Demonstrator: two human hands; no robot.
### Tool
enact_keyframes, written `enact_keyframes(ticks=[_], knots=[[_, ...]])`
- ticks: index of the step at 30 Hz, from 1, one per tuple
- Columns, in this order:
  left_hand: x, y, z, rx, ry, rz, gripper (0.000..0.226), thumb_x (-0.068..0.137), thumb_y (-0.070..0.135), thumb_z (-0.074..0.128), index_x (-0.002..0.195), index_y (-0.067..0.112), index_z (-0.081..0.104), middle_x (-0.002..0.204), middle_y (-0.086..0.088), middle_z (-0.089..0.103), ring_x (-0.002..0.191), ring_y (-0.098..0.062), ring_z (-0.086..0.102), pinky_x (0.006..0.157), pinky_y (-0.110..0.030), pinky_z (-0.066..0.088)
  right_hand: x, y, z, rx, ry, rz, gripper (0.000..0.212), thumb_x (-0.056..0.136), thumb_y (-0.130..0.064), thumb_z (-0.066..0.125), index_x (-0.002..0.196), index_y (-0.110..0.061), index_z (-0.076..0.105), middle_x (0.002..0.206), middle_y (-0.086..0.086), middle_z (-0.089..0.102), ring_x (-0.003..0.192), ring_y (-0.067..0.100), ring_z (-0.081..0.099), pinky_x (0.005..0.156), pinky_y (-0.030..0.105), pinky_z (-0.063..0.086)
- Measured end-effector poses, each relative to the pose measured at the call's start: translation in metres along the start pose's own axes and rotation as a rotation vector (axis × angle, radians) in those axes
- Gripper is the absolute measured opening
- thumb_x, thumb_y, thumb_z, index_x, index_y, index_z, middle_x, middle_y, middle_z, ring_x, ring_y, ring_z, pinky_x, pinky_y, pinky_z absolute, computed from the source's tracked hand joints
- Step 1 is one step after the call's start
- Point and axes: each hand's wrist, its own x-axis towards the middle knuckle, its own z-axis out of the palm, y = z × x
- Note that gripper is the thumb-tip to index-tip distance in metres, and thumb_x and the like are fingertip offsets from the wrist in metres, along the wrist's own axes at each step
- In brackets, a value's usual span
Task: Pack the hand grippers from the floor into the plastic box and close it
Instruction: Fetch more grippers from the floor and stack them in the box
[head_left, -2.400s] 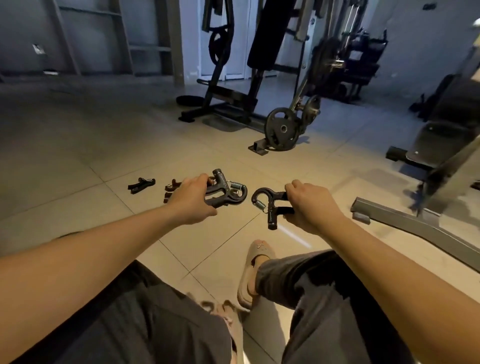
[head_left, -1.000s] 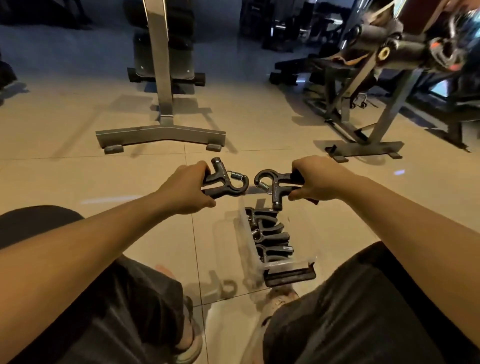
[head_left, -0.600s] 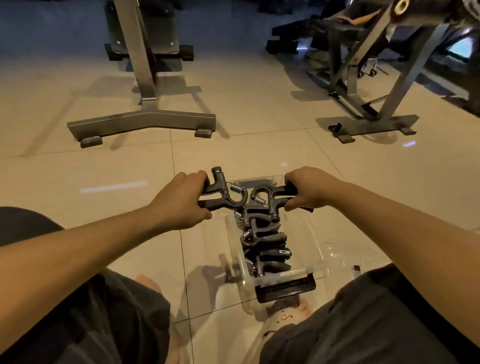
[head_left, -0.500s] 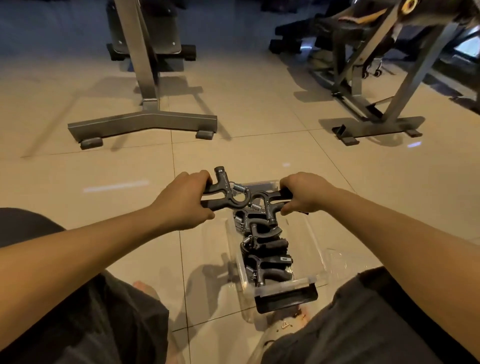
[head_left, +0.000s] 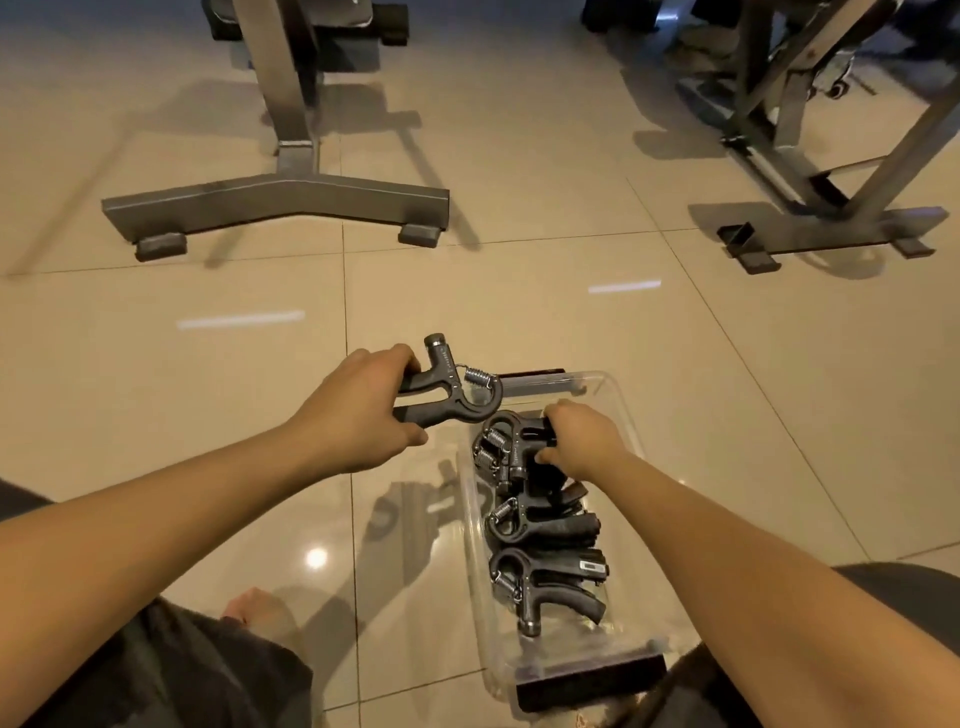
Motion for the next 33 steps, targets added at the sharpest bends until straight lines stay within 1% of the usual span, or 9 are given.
enact_keyframes(ticks=[3, 6, 18, 22, 24, 25, 27, 29, 33], knots=[[0.011, -0.007, 0.005, 0.003, -0.048, 0.007, 0.062, 0.071, 0.036, 0.086, 0.12, 0.026, 0.05, 0.108, 0.002, 0.054, 0.103, -0.02, 0.05, 0.085, -0.039, 0.049, 0.011, 0.001, 0.015, -0.017, -0.045, -0.034, 0.051, 0.084, -0.045, 0.076, 0.121, -0.013, 0.059, 0.117, 0.006, 0.058, 0.105, 0.027, 0.059, 0.082, 0.037, 0.052], [0.023, -0.01, 0.005, -0.003, -0.059, -0.008, 0.063, 0.07, 0.036, 0.088, 0.12, 0.025, 0.051, 0.109, -0.001, 0.055, 0.1, -0.022, 0.053, 0.084, -0.039, 0.05, 0.02, 0.003, 0.024, 0.01, -0.021, -0.055, 0.055, 0.084, -0.045, 0.076, 0.126, -0.014, 0.059, 0.12, 0.006, 0.058, 0.109, 0.027, 0.058, 0.088, 0.04, 0.054], [0.032, -0.012, 0.019, -0.001, -0.118, 0.034, 0.062, 0.072, 0.036, 0.088, 0.121, 0.021, 0.052, 0.105, 0.002, 0.057, 0.1, -0.02, 0.05, 0.086, -0.039, 0.049, 0.023, 0.004, 0.04, 0.024, -0.025, -0.055, 0.059, 0.084, -0.049, 0.075, 0.128, -0.016, 0.056, 0.122, 0.004, 0.058, 0.116, 0.026, 0.055, 0.09, 0.041, 0.053], [0.034, -0.008, 0.016, -0.012, -0.087, 0.033, 0.062, 0.073, 0.035, 0.087, 0.121, 0.022, 0.051, 0.101, 0.005, 0.053, 0.101, -0.019, 0.047, 0.083, -0.037, 0.047, 0.019, -0.005, 0.008, 0.002, -0.03, 0.006, 0.058, 0.087, -0.046, 0.072, 0.133, -0.015, 0.056, 0.125, 0.007, 0.061, 0.114, 0.027, 0.059, 0.092, 0.041, 0.052], [0.034, -0.007, 0.014, -0.029, -0.049, 0.017, 0.061, 0.073, 0.036, 0.087, 0.12, 0.022, 0.051, 0.101, 0.005, 0.053, 0.102, -0.02, 0.047, 0.08, -0.036, 0.045, 0.016, -0.01, -0.026, 0.178, 0.018, 0.054, 0.042, 0.09, -0.039, 0.069, 0.122, -0.014, 0.064, 0.115, 0.006, 0.069, 0.103, 0.026, 0.065, 0.084, 0.037, 0.055], [0.034, -0.006, 0.014, -0.038, -0.032, 0.009, 0.06, 0.073, 0.036, 0.087, 0.12, 0.022, 0.051, 0.102, 0.005, 0.054, 0.103, -0.02, 0.048, 0.079, -0.036, 0.045, 0.011, -0.013, -0.047, 0.345, 0.044, 0.078, 0.031, 0.09, -0.037, 0.068, 0.112, -0.014, 0.068, 0.106, 0.006, 0.072, 0.095, 0.025, 0.067, 0.079, 0.036, 0.055], [0.031, -0.002, 0.015, -0.056, 0.011, -0.009, 0.06, 0.073, 0.038, 0.086, 0.119, 0.023, 0.051, 0.104, 0.004, 0.056, 0.104, -0.02, 0.048, 0.08, -0.036, 0.047, -0.005, -0.024, -0.091, 0.82, 0.064, 0.125, 0.021, 0.094, -0.033, 0.066, 0.1, -0.013, 0.069, 0.092, 0.01, 0.074, 0.082, 0.024, 0.07, 0.075, 0.037, 0.054], [0.025, 0.005, 0.015, -0.086, 0.082, -0.027, 0.059, 0.073, 0.039, 0.084, 0.12, 0.025, 0.051, 0.103, 0.005, 0.055, 0.105, -0.019, 0.048, 0.082, -0.038, 0.048, -0.029, -0.038, -0.123, 1.211, 0.015, 0.155, 0.021, 0.098, -0.03, 0.064, 0.105, -0.01, 0.066, 0.092, 0.017, 0.075, 0.076, 0.024, 0.07, 0.071, 0.039, 0.054], [0.011, 0.02, 0.01, -0.196, 0.233, 0.007, 0.052, 0.073, 0.043, 0.082, 0.11, 0.028, 0.049, 0.099, 0.012, 0.055, 0.097, -0.016, 0.052, 0.075, -0.036, 0.047, -0.06, -0.066, -0.132, 1.367, 0.044, 0.183, 0.019, 0.098, -0.029, 0.063, 0.109, -0.014, 0.061, 0.084, 0.009, 0.076, 0.073, 0.023, 0.072, 0.066, 0.039, 0.059]])
